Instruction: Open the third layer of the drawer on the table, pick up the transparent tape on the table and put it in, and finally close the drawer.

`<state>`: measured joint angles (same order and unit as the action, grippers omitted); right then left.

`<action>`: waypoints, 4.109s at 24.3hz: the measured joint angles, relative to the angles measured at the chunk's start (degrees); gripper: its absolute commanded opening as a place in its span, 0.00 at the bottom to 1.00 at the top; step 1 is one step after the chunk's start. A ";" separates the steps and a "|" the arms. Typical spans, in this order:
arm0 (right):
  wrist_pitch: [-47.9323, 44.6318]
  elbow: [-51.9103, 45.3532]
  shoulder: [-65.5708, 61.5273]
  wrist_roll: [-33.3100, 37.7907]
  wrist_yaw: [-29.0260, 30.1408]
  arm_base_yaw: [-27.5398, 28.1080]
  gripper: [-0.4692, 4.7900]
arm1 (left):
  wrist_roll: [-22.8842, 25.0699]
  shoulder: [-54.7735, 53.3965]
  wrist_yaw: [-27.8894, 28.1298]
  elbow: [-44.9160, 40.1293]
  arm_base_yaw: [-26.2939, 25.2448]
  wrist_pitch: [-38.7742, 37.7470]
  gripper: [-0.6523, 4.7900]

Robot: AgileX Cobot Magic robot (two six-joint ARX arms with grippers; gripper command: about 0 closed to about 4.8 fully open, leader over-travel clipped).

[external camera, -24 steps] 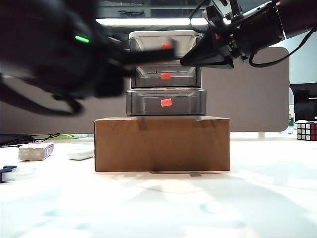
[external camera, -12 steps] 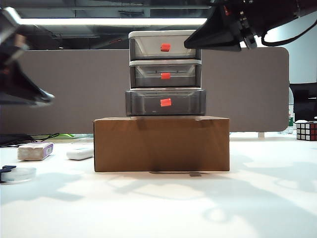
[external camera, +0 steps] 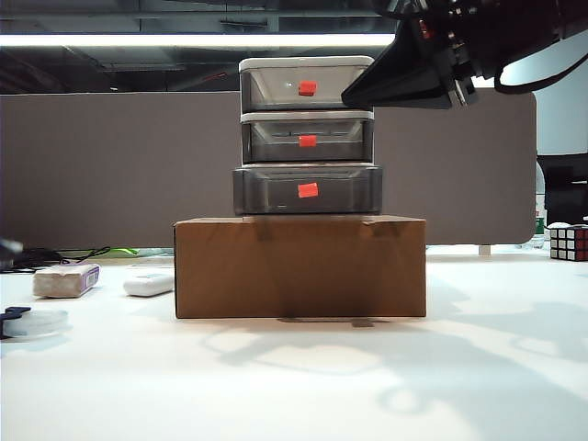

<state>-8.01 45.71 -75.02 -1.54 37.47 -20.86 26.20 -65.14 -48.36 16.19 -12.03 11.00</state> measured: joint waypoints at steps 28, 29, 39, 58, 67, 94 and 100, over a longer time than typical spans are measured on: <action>5.38 -0.02 0.00 -3.45 0.04 -0.04 0.08 | 7.54 -18.62 9.92 1.29 5.01 13.00 0.88; 5.35 -0.02 0.02 -3.45 0.04 -0.04 0.08 | 7.43 -18.99 10.01 1.57 5.07 13.11 0.88; 5.42 -0.02 0.02 -4.02 0.04 -0.02 0.08 | 7.02 -23.02 10.51 2.84 8.68 17.09 0.88; 5.81 -0.13 0.02 -4.15 -0.11 -0.04 0.08 | 6.51 -24.06 10.97 3.06 9.57 17.84 0.44; 5.81 -0.13 0.02 -4.15 -0.11 -0.04 0.08 | -2.21 -21.97 15.17 2.16 10.12 22.10 0.33; 5.51 -0.13 0.24 -4.13 0.02 -0.02 0.08 | 8.92 -12.94 29.53 23.67 46.82 15.04 0.36; 6.14 -0.13 0.46 -4.15 0.04 -0.02 0.08 | 13.70 -15.58 34.05 23.65 49.31 18.01 0.35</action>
<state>-1.87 45.58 -74.56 -5.69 37.52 -20.88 39.90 -80.73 -14.31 39.83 37.28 29.02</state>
